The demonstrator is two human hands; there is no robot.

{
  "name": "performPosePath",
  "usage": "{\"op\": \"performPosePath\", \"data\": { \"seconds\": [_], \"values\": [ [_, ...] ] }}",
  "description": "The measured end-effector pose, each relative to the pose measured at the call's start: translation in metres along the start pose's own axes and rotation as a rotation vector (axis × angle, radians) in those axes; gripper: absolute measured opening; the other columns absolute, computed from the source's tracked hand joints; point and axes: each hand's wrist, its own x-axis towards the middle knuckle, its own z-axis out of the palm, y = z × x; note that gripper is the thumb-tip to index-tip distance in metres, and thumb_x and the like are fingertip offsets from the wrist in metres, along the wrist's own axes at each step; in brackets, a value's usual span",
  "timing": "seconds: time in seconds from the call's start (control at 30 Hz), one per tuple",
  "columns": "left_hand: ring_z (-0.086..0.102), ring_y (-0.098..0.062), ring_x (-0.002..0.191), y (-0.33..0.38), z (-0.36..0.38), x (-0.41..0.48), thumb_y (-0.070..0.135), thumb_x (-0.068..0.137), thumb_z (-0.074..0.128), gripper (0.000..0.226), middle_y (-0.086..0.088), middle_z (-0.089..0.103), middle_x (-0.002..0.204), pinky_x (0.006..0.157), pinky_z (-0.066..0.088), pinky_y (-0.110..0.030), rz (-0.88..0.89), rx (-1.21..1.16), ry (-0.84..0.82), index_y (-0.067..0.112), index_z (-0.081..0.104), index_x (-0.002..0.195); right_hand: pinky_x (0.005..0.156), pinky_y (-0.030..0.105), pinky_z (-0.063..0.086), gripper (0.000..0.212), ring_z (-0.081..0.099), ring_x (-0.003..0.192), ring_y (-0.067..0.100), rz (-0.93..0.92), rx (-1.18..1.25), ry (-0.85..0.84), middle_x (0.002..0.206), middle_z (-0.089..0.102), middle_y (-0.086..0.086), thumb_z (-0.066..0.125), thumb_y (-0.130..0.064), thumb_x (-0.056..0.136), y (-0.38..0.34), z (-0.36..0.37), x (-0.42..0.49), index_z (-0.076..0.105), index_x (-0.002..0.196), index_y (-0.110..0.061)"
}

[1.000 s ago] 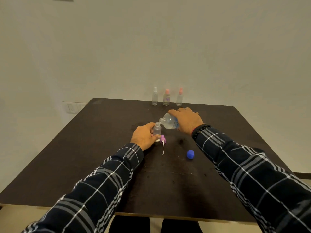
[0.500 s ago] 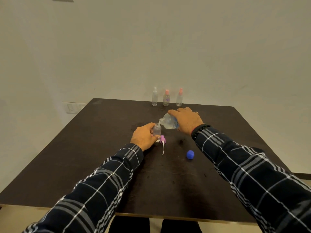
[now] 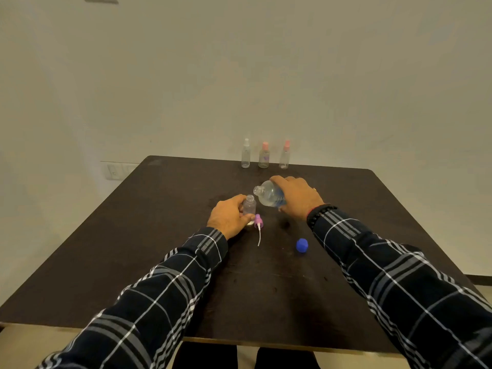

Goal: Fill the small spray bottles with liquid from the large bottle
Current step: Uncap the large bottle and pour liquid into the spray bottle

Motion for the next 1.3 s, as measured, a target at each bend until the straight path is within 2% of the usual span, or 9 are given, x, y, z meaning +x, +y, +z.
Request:
{"op": "performPosePath", "data": {
  "seconds": [0.27,0.37,0.5,0.63,0.8,0.97,1.13,1.23,1.3],
  "values": [
    [0.063,-0.012,0.102,-0.001,0.000,0.000,0.037,0.089,0.072,0.052,0.004,0.068,0.117,0.097,0.051,-0.034,-0.005,0.013,0.007,0.025,0.052,0.136,0.108,0.052,0.044,0.081,0.051,0.128,0.035,0.068,0.410,0.133,0.139,0.055,0.012,0.085,-0.025,0.078,0.012,0.006,-0.004,0.038,0.144,-0.023],
    [0.064,-0.012,0.102,-0.001,0.001,0.000,0.038,0.089,0.072,0.055,0.004,0.068,0.115,0.098,0.052,-0.036,-0.012,0.024,0.014,0.025,0.052,0.138,0.109,0.043,0.042,0.080,0.051,0.129,0.030,0.102,0.602,0.169,0.141,0.054,0.009,0.084,-0.021,0.078,0.015,0.006,-0.008,0.038,0.144,-0.019],
    [0.062,-0.013,0.107,-0.001,0.002,-0.001,0.036,0.089,0.072,0.057,0.002,0.066,0.123,0.100,0.050,-0.034,-0.021,0.021,0.003,0.024,0.049,0.140,0.098,0.030,0.040,0.073,0.055,0.125,0.024,0.152,0.774,0.160,0.136,0.057,0.003,0.083,-0.017,0.081,0.020,0.008,-0.016,0.041,0.140,-0.020],
    [0.061,-0.015,0.111,0.002,0.000,-0.001,0.035,0.089,0.072,0.058,0.001,0.065,0.126,0.101,0.049,-0.036,-0.031,0.030,-0.008,0.023,0.048,0.140,0.098,0.029,0.039,0.073,0.054,0.122,0.020,0.177,0.815,0.162,0.136,0.056,0.002,0.083,-0.019,0.081,0.027,0.014,-0.024,0.041,0.140,-0.020],
    [0.062,-0.013,0.104,0.003,-0.001,-0.002,0.036,0.090,0.072,0.054,0.002,0.067,0.121,0.096,0.049,-0.031,-0.016,0.052,-0.001,0.023,0.051,0.138,0.104,0.033,0.042,0.076,0.053,0.119,0.017,0.188,0.862,0.172,0.136,0.056,0.001,0.083,-0.020,0.081,0.040,0.020,-0.032,0.039,0.142,-0.020],
    [0.062,-0.015,0.108,0.005,-0.002,-0.003,0.034,0.091,0.070,0.054,0.000,0.065,0.125,0.098,0.050,-0.033,-0.025,0.064,-0.014,0.021,0.049,0.140,0.110,0.046,0.045,0.075,0.056,0.124,0.020,0.202,0.965,0.179,0.135,0.056,-0.001,0.084,-0.019,0.080,0.049,0.026,-0.036,0.040,0.140,-0.023],
    [0.062,-0.012,0.103,0.005,-0.002,-0.002,0.034,0.091,0.071,0.056,0.001,0.066,0.124,0.098,0.049,-0.032,-0.028,0.064,-0.020,0.021,0.048,0.141,0.105,0.033,0.043,0.078,0.053,0.125,0.019,0.213,1.020,0.162,0.135,0.054,-0.002,0.081,-0.016,0.082,0.054,0.029,-0.039,0.036,0.146,-0.022],
    [0.062,-0.015,0.109,0.006,-0.003,-0.003,0.033,0.091,0.071,0.057,-0.001,0.064,0.128,0.099,0.048,-0.033,-0.031,0.058,-0.019,0.021,0.047,0.142,0.104,0.030,0.041,0.088,0.051,0.124,0.015,0.217,0.979,0.111,0.144,0.050,0.003,0.083,-0.019,0.081,0.056,0.026,-0.039,0.029,0.151,-0.018],
    [0.062,-0.014,0.107,0.006,-0.003,-0.004,0.033,0.091,0.071,0.057,0.000,0.065,0.127,0.098,0.049,-0.032,-0.028,0.065,-0.024,0.020,0.047,0.142,0.110,0.036,0.042,0.105,0.051,0.127,0.019,0.271,0.991,0.081,0.147,0.047,0.007,0.089,-0.029,0.075,0.055,0.026,-0.042,0.021,0.153,-0.016]
  ]
}}
